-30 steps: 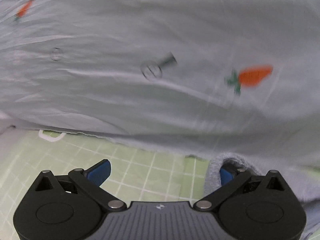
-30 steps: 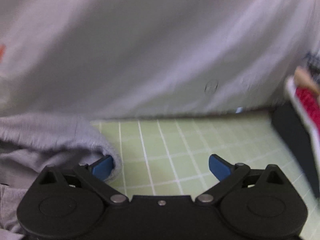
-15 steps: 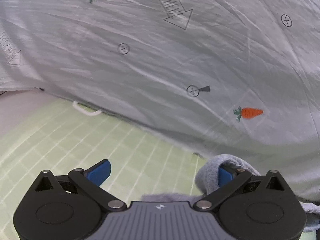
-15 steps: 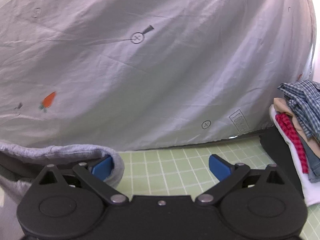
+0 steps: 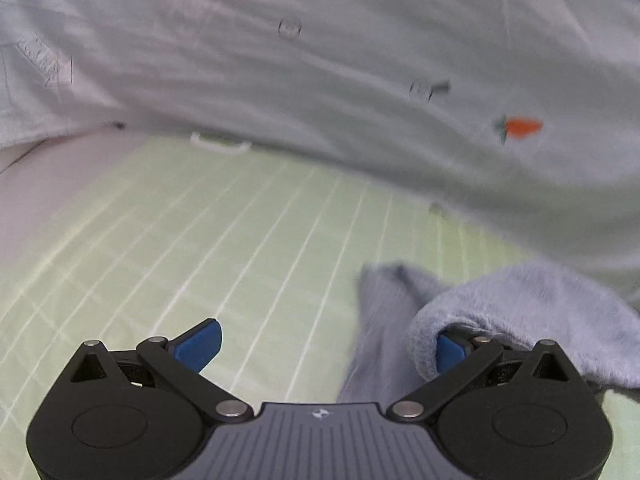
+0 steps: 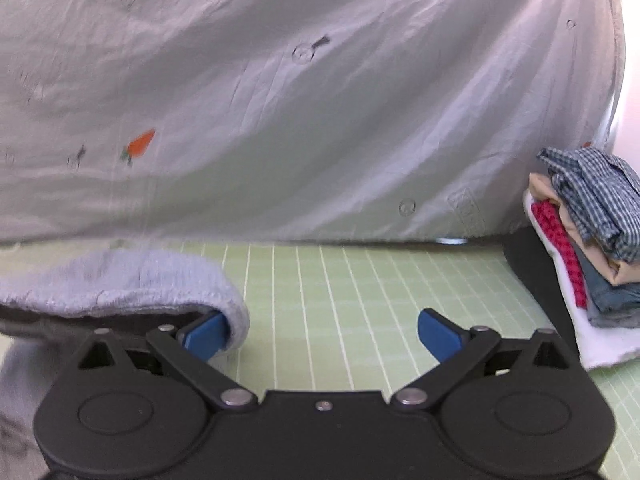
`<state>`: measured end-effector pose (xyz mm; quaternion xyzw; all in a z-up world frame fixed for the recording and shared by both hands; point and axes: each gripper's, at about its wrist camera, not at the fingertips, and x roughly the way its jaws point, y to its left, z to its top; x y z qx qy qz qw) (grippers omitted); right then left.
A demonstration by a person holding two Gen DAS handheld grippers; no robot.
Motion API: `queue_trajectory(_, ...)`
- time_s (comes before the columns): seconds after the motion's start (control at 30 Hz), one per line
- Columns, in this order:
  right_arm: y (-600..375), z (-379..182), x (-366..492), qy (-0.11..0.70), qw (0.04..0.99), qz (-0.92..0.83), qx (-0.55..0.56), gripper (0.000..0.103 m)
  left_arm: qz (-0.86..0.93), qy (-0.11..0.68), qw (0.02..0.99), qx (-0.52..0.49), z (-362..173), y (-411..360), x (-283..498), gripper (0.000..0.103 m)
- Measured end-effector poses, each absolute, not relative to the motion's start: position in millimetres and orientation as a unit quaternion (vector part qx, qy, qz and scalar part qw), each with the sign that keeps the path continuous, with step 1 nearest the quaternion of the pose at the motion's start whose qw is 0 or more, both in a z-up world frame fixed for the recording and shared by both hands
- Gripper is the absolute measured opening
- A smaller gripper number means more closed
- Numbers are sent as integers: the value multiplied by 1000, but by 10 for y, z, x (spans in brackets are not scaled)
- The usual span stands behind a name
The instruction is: Fold clothes
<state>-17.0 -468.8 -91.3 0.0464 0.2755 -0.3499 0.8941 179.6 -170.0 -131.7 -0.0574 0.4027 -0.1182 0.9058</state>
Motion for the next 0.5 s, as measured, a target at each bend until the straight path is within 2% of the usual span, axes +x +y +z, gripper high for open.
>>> queue_trajectory(0.1, -4644, -1024, -201, 308, 886, -341, 53, 101, -118, 436, 890, -62, -1445, -1666, 1774, 103)
queue_trajectory(0.23, -4616, -1160, -189, 358, 873, -325, 62, 101, -156, 430, 889, -12, -1411, -1756, 1685, 103)
queue_trajectory(0.4, -4586, -1168, -173, 367, 876, -304, 76, 101, -205, 415, 885, 44, -1303, -1835, 1606, 103)
queue_trajectory(0.5, -4579, -1130, -132, 361, 881, -296, 82, 101, -239, 408, 881, 19, -1197, -1781, 1611, 103)
